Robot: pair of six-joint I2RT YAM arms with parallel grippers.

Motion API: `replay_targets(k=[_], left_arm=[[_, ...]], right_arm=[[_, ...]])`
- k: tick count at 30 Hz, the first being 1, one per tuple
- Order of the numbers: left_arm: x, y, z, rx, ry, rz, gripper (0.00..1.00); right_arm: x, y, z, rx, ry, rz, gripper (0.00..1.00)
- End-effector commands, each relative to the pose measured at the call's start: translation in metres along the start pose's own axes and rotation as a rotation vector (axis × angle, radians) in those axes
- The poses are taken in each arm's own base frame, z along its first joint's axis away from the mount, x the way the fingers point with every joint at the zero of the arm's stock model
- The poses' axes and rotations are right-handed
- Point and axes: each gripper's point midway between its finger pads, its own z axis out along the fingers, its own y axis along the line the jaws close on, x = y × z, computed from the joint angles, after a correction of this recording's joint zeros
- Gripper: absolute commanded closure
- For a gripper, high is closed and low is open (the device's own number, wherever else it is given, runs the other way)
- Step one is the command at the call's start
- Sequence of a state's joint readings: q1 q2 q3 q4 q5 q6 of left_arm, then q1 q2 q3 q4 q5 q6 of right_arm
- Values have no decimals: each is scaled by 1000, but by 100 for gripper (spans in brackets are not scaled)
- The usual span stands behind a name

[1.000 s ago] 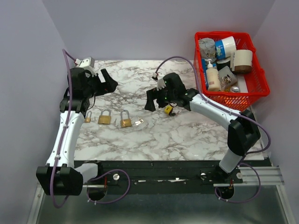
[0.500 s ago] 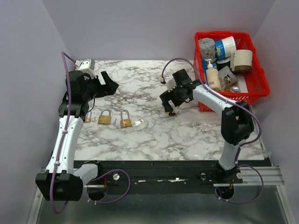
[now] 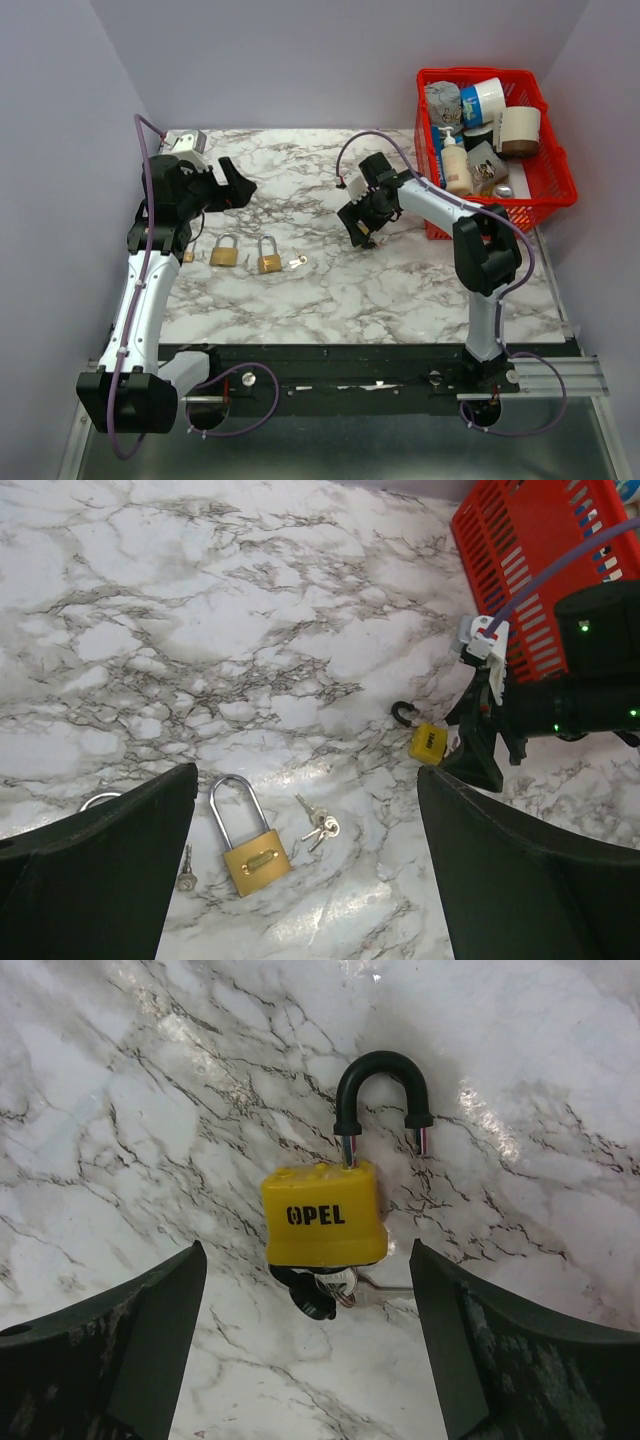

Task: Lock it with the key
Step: Pick up the lock from the center of the board.

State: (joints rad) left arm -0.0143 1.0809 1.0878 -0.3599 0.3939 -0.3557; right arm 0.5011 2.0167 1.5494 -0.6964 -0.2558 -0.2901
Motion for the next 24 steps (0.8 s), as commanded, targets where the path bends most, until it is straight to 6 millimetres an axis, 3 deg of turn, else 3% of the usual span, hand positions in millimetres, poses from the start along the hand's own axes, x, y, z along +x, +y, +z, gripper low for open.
replay_targets(k=[1, 15, 19, 20, 24], left_arm=[[-6, -10, -5, 52, -30, 25, 1], [4, -19, -5, 116, -12, -4, 1], [9, -18, -6, 120, -6, 10, 1], [9, -18, -7, 117, -8, 13, 1], [14, -27, -11, 177, 9, 43, 1]], right_arm=[[3, -2, 12, -8, 22, -8, 11], [11, -10, 34, 17, 53, 8, 27], [12, -7, 30, 19, 52, 3, 39], [11, -5, 28, 6, 43, -5, 49], [4, 9, 7, -44, 3, -40, 68]])
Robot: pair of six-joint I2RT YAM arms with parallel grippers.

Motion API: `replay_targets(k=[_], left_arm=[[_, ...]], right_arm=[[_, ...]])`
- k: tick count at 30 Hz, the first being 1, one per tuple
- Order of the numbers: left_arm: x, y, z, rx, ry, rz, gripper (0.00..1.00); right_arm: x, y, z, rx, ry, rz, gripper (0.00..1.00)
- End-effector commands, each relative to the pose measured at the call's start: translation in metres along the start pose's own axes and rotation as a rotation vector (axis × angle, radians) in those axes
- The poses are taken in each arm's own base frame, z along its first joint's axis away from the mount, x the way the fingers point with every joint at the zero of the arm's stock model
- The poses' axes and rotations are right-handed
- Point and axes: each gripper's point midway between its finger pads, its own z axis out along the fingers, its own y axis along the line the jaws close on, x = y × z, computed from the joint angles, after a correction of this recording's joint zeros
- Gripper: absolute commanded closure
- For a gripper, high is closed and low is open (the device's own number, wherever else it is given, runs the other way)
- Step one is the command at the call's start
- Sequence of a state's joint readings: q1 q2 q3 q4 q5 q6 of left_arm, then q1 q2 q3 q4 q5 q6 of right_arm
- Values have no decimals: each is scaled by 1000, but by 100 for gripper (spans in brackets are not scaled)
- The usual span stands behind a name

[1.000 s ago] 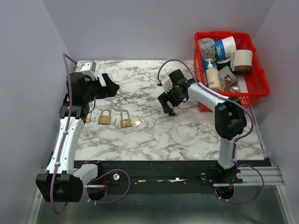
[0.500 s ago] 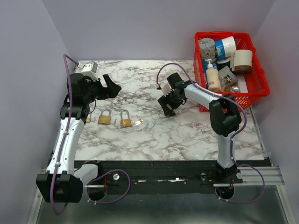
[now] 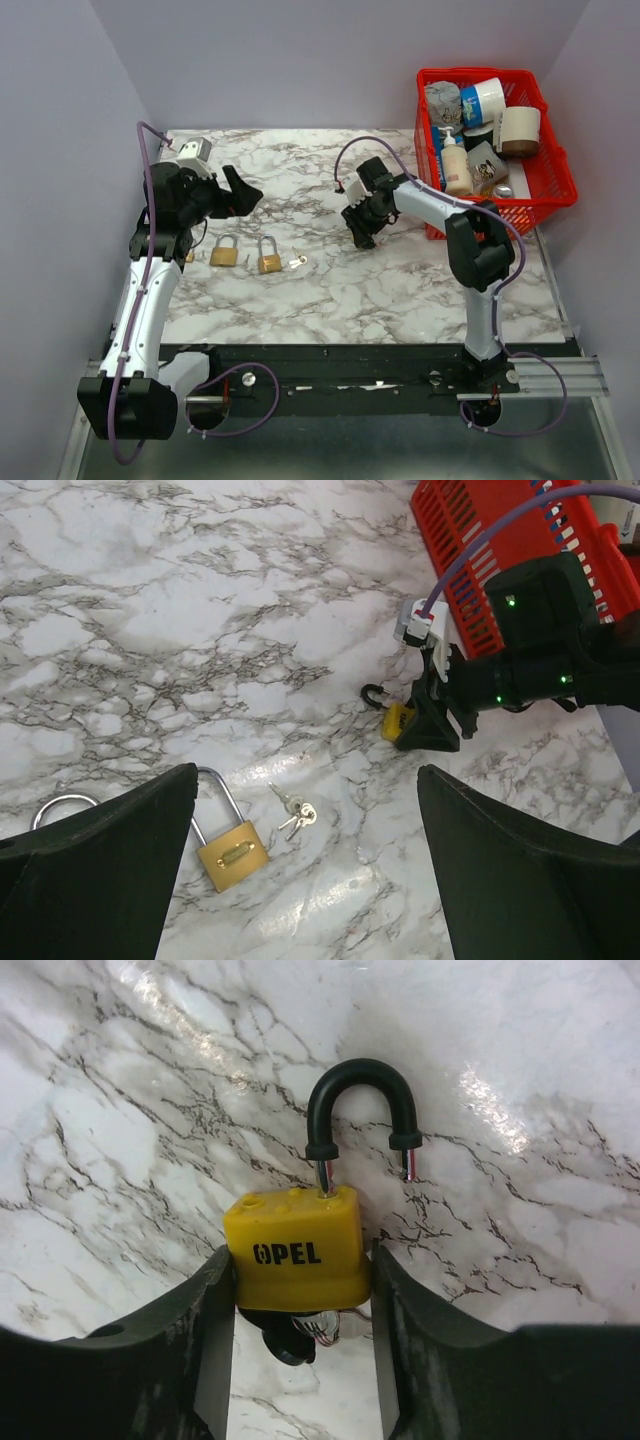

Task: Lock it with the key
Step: Pick up the lock from the center of the board.

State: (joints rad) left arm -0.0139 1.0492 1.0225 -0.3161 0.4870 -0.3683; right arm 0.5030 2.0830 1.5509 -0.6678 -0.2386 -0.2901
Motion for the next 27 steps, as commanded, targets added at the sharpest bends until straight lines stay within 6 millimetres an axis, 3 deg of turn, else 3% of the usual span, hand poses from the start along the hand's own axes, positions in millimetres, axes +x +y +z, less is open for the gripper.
replay_targets(k=[1, 4, 5, 6, 9, 12, 13, 15, 16, 18, 23, 27], left_arm=[[-1, -20, -8, 113, -5, 64, 1], [8, -35, -14, 213, 7, 125, 1], [11, -36, -15, 228, 12, 152, 1], [18, -39, -20, 271, 15, 239, 1], [32, -49, -32, 354, 16, 372, 1], [62, -61, -54, 507, 45, 628, 5], [70, -66, -61, 584, 16, 802, 5], [96, -68, -77, 637, 41, 893, 6], [102, -70, -82, 670, 19, 976, 7], [114, -70, -88, 708, -43, 1169, 9], [105, -93, -81, 766, -215, 1356, 17], [125, -119, -66, 864, -160, 1374, 22]], right_arm=[[-3, 20, -25, -67, -29, -52, 71], [-5, 42, -54, -153, -61, -88, 84], [-5, 49, -62, -180, -75, -111, 95], [-11, 62, -81, -225, -122, -131, 99], [-11, 92, -116, -357, -167, -178, 99], [-8, 126, -149, -523, -204, -217, 99], [-2, 136, -162, -571, -194, -214, 99], [1, 155, -177, -675, -216, -247, 99], [11, 165, -183, -724, -174, -235, 99], [11, 178, -195, -792, -189, -274, 99], [15, 213, -215, -964, -154, -249, 99], [10, 233, -225, -1050, -147, -230, 99]])
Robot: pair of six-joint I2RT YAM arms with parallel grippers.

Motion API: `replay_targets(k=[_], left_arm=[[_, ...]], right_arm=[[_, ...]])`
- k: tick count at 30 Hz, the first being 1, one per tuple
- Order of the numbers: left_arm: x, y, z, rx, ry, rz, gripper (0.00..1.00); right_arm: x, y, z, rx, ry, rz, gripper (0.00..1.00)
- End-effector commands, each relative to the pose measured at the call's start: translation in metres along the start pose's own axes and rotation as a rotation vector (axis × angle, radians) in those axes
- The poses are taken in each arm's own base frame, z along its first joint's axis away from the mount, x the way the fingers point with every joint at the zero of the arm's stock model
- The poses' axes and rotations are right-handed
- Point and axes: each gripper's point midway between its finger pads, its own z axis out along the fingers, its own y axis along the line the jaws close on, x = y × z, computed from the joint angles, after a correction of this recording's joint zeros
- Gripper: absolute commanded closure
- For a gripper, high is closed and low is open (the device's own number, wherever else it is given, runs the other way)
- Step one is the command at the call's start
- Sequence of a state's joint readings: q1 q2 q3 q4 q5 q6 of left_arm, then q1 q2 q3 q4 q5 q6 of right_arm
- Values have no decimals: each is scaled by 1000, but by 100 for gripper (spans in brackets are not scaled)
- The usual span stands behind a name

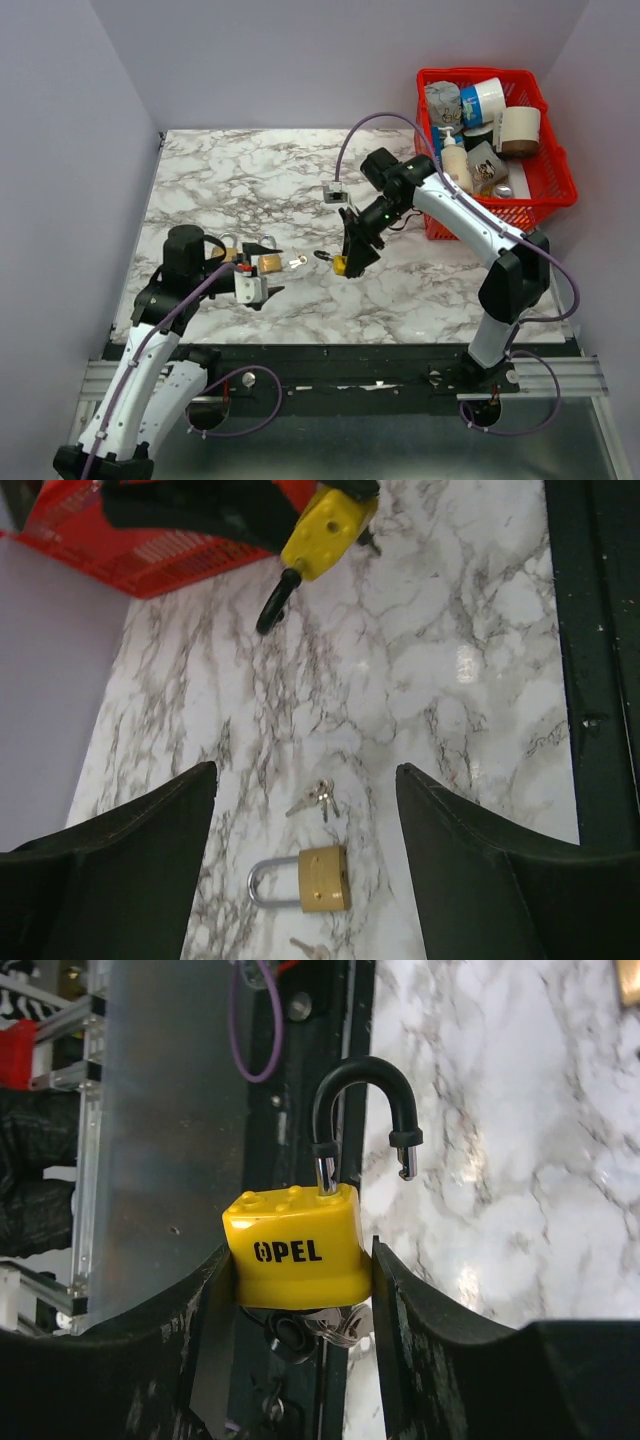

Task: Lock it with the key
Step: Pick up the lock from the center of the board.

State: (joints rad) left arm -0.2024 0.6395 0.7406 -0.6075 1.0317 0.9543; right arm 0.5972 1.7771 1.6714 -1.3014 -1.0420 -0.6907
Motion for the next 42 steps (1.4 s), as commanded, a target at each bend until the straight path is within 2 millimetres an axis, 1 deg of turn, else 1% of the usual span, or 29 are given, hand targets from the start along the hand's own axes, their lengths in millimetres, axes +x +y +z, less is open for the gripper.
replay_targets(k=[1, 2, 3, 4, 5, 6, 9, 10, 12, 13, 15, 16, 18, 21, 22, 27, 30, 31, 33, 34, 35, 36, 37, 38, 39, 40, 41, 42], left_arm=[[-17, 5, 31, 67, -49, 195, 23], [-23, 8, 36, 65, -66, 214, 24], [-20, 12, 41, 50, -48, 201, 24], [-25, 7, 48, 63, -63, 172, 26], [-29, 13, 51, 43, -68, 175, 27], [-29, 13, 54, 46, -65, 165, 27], [-33, 7, 59, 71, -70, 155, 32], [-34, 6, 60, 76, -72, 153, 35], [-36, -3, 62, 106, -76, 162, 38], [-37, -5, 63, 112, -76, 169, 42], [-39, -11, 65, 129, -78, 177, 46], [-40, -12, 66, 133, -77, 179, 51], [-39, -15, 68, 145, -67, 185, 54], [-39, -14, 69, 140, -63, 188, 60], [-39, -13, 70, 141, -62, 188, 64], [-39, -14, 71, 145, -54, 194, 73], [-38, -15, 70, 149, -53, 202, 89], [-39, -15, 70, 147, -53, 200, 100], [-39, -15, 69, 140, -49, 173, 100], [-39, -14, 69, 136, -48, 163, 100], [-38, -13, 69, 124, -39, 146, 100], [-41, -11, 68, 106, -48, 106, 100], [-43, -10, 67, 96, -51, 85, 100], [-44, -7, 66, 75, -46, 56, 100], [-50, -4, 65, 50, -64, 1, 100], [-53, -1, 64, 33, -69, -26, 100], [-56, 0, 63, 27, -76, -40, 100], [-60, 1, 61, 26, -86, -53, 100]], right_arm=[[-10, 54, 6, -210, -31, 107, 99], [-9, 56, 8, -217, -23, 120, 99], [-8, 58, 10, -217, -17, 119, 99], [-7, 59, 13, -221, -8, 117, 99], [-6, 61, 14, -223, -4, 126, 99], [-5, 61, 15, -221, -2, 127, 99], [-1, 64, 18, -215, 16, 115, 99], [-1, 65, 20, -218, 19, 113, 99], [-2, 64, 20, -216, 19, 121, 99], [-2, 64, 21, -218, 20, 122, 99], [-4, 65, 21, -219, 18, 119, 99], [-5, 66, 21, -221, 18, 118, 99], [-7, 67, 20, -221, 17, 110, 99], [-6, 68, 21, -226, 21, 119, 99], [-6, 69, 21, -229, 22, 122, 99], [-5, 70, 22, -232, 23, 121, 99], [-5, 71, 22, -233, 25, 125, 99], [-6, 70, 22, -231, 21, 117, 99], [-8, 70, 21, -215, 18, 110, 99], [-10, 67, 21, -200, 11, 89, 99], [-12, 68, 19, -182, 4, 68, 94], [-11, 64, 18, -146, 13, 78, 86], [-16, 59, 18, -114, -1, 38, 74], [-18, 56, 16, -86, -6, 22, 40], [-18, 54, 12, -31, -1, 10, 29], [-23, 48, 9, 12, -19, -29, 22], [-25, 45, 6, 43, -26, -47, 11], [-27, 45, -3, 102, -34, -80, 7]])
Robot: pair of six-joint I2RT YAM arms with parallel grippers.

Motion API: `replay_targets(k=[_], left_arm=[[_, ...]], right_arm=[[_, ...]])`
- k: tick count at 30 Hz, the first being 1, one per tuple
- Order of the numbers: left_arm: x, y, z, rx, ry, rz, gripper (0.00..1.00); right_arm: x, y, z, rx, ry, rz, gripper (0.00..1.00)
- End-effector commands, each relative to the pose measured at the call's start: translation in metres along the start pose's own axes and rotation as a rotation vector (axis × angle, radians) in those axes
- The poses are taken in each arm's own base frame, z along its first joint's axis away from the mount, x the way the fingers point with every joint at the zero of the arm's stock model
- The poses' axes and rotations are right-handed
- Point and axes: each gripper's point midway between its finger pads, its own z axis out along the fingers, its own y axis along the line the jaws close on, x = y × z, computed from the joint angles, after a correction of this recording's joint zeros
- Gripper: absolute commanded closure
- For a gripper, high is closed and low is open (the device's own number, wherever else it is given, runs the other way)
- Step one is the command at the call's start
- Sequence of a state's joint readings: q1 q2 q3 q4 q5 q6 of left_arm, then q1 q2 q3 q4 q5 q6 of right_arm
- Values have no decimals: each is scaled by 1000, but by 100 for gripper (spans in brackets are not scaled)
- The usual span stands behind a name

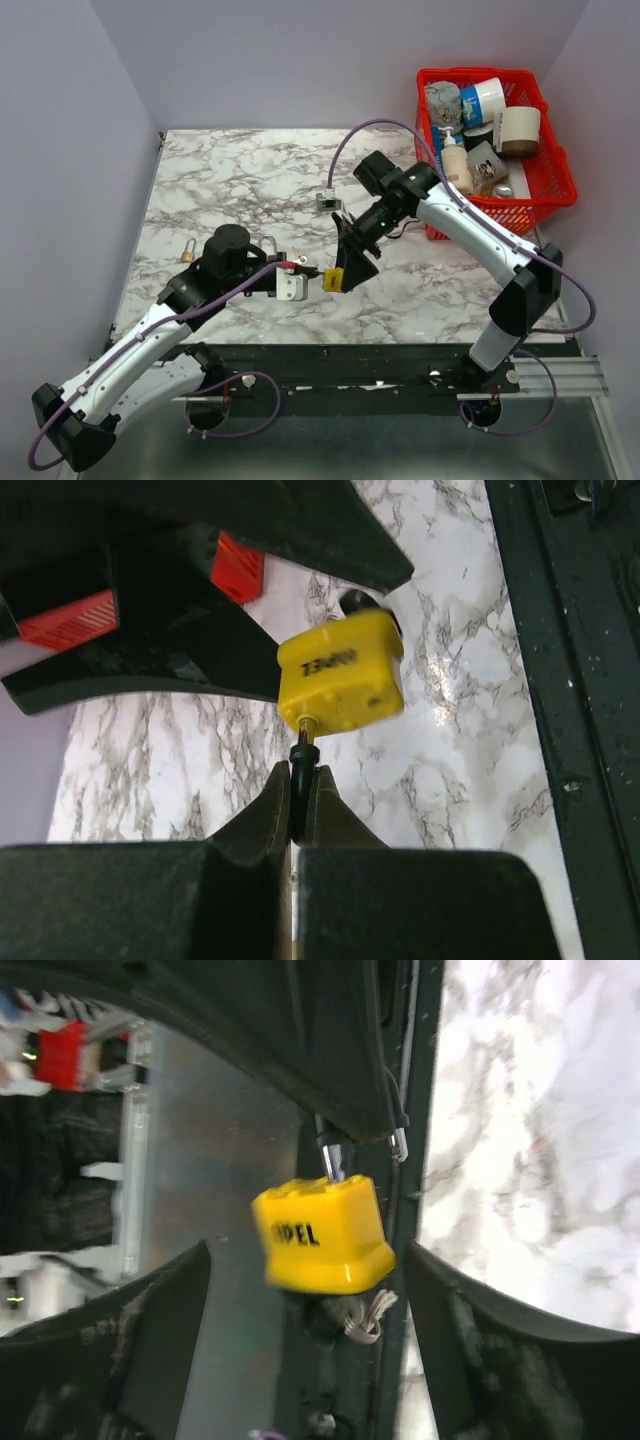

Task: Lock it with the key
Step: Pick up the lock from the center of the board, then lock the lock.

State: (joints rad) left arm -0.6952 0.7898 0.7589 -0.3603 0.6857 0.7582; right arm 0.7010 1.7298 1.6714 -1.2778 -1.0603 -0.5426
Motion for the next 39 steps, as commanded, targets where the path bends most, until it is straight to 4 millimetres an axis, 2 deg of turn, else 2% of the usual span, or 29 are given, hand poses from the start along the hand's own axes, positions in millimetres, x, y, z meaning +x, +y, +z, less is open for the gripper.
replay_targets(k=[1, 4, 7, 13, 16, 18, 23, 26, 27, 30, 39], left_arm=[[-35, 23, -13, -117, -82, -109, 100], [-49, 26, -17, -125, -118, -158, 100], [-67, 31, -21, -128, -162, -188, 100], [-92, 41, -23, -127, -223, -285, 100], [-102, 43, -24, -115, -253, -312, 100], [-103, 44, -23, -111, -251, -331, 100], [-105, 46, -21, -106, -261, -356, 100], [-105, 47, -20, -107, -260, -368, 100], [-105, 49, -19, -111, -263, -372, 100], [-107, 51, -19, -117, -269, -371, 100], [-106, 48, -17, -101, -271, -384, 100]], right_arm=[[-20, 1, -27, 202, -69, -146, 2], [-24, 2, -42, 294, -83, -235, 0], [-24, 8, -47, 317, -92, -303, 0], [-33, 17, -49, 316, -152, -383, 1], [-38, 20, -49, 323, -163, -413, 5], [-40, 22, -49, 325, -166, -440, 11], [-42, 25, -45, 357, -146, -516, 14], [-41, 28, -44, 358, -145, -528, 21], [-40, 28, -43, 355, -143, -529, 27], [-36, 25, -41, 358, -130, -524, 34], [-34, 19, -36, 353, -105, -493, 36]])
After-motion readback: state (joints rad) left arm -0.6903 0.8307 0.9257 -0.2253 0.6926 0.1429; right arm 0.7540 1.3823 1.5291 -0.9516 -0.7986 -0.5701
